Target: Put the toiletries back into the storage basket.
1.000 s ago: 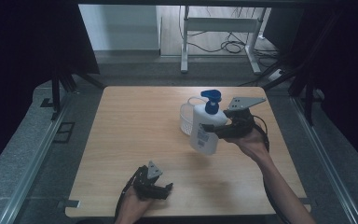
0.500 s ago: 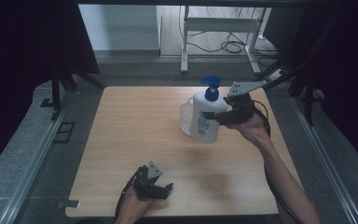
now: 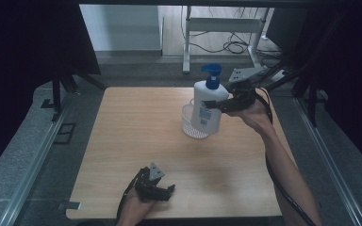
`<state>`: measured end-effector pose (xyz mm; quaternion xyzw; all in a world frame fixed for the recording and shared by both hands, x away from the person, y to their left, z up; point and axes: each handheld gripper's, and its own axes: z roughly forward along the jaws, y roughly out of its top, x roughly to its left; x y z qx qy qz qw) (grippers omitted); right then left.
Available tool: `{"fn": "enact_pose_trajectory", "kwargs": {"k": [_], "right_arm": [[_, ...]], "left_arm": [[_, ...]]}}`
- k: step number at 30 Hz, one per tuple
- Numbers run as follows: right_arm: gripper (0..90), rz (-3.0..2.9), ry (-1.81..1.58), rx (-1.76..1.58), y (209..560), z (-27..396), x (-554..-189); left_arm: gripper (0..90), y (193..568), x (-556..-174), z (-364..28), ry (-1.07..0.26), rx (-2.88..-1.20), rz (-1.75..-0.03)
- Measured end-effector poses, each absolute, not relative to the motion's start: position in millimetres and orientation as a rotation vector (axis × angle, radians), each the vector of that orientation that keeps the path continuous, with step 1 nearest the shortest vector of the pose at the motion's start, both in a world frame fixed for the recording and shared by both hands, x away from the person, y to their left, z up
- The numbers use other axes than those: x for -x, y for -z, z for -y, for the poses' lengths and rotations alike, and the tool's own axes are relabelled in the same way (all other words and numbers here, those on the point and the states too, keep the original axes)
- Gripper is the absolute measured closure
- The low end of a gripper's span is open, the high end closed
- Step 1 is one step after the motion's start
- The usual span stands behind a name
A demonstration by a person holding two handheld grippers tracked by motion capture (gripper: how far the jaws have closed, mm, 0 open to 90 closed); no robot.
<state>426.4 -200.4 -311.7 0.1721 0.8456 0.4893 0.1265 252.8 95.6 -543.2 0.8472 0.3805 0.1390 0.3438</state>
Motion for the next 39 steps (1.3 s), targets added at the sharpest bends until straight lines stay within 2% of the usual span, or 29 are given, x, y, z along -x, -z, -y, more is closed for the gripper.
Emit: {"fn": "enact_pose_trajectory", "kwargs": {"k": [19,39], "right_arm": [[38.9,-2.480,-1.450,-0.441,304.9,194.1,-457.5],[39.0,-2.485,-1.441,-0.451,317.3,190.0,-483.9]], "left_arm": [[11.7,543.1,-252.9,-94.8,-0.361,-2.200,-0.993],[11.8,543.3,-253.0,-94.4,-0.363,-2.196,-0.995]]}}
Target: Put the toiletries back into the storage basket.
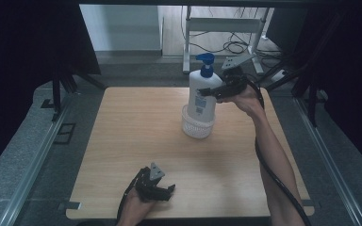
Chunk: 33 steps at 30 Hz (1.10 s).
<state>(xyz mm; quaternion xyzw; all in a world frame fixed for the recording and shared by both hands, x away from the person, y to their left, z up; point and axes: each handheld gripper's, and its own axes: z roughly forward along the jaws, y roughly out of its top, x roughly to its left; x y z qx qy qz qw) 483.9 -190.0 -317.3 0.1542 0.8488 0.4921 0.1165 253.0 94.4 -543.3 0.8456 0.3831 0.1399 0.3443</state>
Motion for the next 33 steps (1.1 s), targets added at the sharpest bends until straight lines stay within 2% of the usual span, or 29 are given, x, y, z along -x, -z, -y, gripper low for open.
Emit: {"fn": "enact_pose_trajectory", "kwargs": {"k": [12,33], "right_arm": [[39.0,-2.483,-1.429,-0.460,323.3,182.7,-496.1],[38.9,-2.547,-1.381,-0.490,360.7,174.6,-507.8]], "left_arm": [[11.8,543.3,-253.0,-94.2,-0.363,-2.197,-0.994],[11.8,543.4,-253.4,-93.7,-0.365,-2.198,-0.993]]}}
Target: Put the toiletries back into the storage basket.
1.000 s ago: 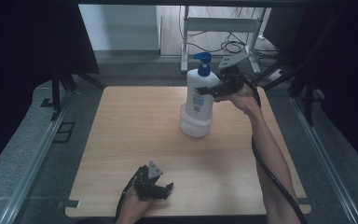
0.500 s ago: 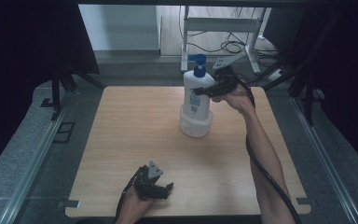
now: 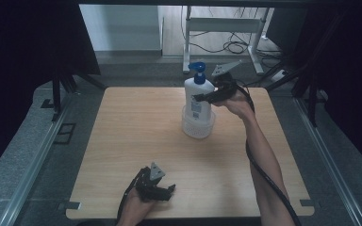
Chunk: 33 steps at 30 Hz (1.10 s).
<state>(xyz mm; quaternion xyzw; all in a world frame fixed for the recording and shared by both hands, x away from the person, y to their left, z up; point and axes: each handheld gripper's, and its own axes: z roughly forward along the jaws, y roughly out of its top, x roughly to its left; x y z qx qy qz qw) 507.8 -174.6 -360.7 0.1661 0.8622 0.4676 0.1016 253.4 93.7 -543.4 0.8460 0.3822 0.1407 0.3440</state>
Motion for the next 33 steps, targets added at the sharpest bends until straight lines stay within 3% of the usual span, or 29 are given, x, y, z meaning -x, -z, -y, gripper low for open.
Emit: {"fn": "enact_pose_trajectory", "kwargs": {"k": [33], "right_arm": [[38.7,-2.579,-1.386,-0.491,411.5,174.3,-509.7]], "left_arm": [[11.8,543.1,-253.3,-93.4,-0.362,-2.202,-0.995]]}}
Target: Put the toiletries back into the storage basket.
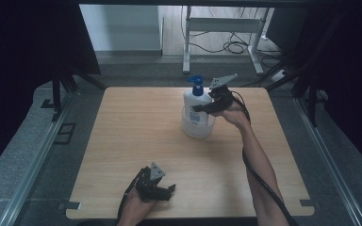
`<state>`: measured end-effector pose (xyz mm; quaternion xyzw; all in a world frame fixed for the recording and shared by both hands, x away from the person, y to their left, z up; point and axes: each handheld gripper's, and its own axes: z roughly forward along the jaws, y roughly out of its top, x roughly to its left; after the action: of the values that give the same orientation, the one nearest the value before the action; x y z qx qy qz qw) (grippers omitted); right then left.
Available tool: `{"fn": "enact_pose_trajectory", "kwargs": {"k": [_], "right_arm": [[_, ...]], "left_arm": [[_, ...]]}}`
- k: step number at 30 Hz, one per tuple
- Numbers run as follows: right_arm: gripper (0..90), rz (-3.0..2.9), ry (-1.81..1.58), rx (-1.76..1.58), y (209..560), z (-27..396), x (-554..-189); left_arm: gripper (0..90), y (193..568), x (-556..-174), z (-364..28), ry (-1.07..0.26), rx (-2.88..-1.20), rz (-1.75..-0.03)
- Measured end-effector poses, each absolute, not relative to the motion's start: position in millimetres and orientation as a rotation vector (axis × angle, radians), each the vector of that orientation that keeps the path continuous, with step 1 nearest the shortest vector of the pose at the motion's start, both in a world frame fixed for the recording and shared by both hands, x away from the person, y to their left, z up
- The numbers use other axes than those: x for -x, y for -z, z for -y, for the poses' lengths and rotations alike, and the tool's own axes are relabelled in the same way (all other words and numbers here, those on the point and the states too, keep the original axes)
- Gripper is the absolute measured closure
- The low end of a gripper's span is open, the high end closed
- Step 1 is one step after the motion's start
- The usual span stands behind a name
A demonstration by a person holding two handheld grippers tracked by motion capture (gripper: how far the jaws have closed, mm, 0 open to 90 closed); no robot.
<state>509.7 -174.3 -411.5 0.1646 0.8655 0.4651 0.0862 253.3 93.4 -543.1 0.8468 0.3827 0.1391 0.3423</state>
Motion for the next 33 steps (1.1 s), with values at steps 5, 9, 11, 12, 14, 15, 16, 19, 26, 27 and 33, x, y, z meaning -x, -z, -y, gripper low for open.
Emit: {"fn": "enact_pose_trajectory", "kwargs": {"k": [5,9,11,12,14,15,16,19,26,27,33], "right_arm": [[38.3,-2.574,-1.396,-0.499,413.6,177.1,-510.1],[37.7,-2.575,-1.404,-0.507,414.1,181.7,-509.5],[36.9,-2.571,-1.410,-0.508,414.7,183.5,-508.8],[36.0,-2.569,-1.408,-0.513,415.6,184.1,-508.2],[34.3,-2.581,-1.367,-0.504,417.7,184.1,-506.9],[33.7,-2.582,-1.356,-0.497,418.4,184.2,-506.3],[33.1,-2.582,-1.351,-0.499,419.3,184.4,-505.5],[31.0,-2.556,-1.371,-0.509,419.4,187.1,-504.7],[24.8,-2.502,-1.410,-0.517,413.5,191.5,-501.1],[23.7,-2.497,-1.414,-0.518,412.5,191.9,-500.4],[13.4,-2.461,-1.415,-0.524,408.9,193.5,-495.8]], "left_arm": [[11.8,543.2,-253.3,-93.4,-0.362,-2.201,-0.996],[11.8,543.2,-253.3,-93.3,-0.362,-2.201,-0.996],[11.7,543.2,-253.3,-93.2,-0.362,-2.201,-0.996],[11.8,543.1,-253.3,-93.2,-0.362,-2.201,-0.996],[11.8,543.2,-253.3,-93.2,-0.362,-2.200,-0.996],[11.8,543.2,-253.3,-93.1,-0.362,-2.200,-0.997],[11.8,543.2,-253.3,-93.0,-0.362,-2.200,-0.997],[11.8,543.2,-253.3,-93.0,-0.363,-2.199,-0.998],[11.8,543.3,-253.4,-92.7,-0.363,-2.197,-0.999],[11.8,543.3,-253.5,-92.8,-0.365,-2.199,-0.996],[11.8,543.2,-253.5,-92.8,-0.364,-2.200,-0.997]]}}
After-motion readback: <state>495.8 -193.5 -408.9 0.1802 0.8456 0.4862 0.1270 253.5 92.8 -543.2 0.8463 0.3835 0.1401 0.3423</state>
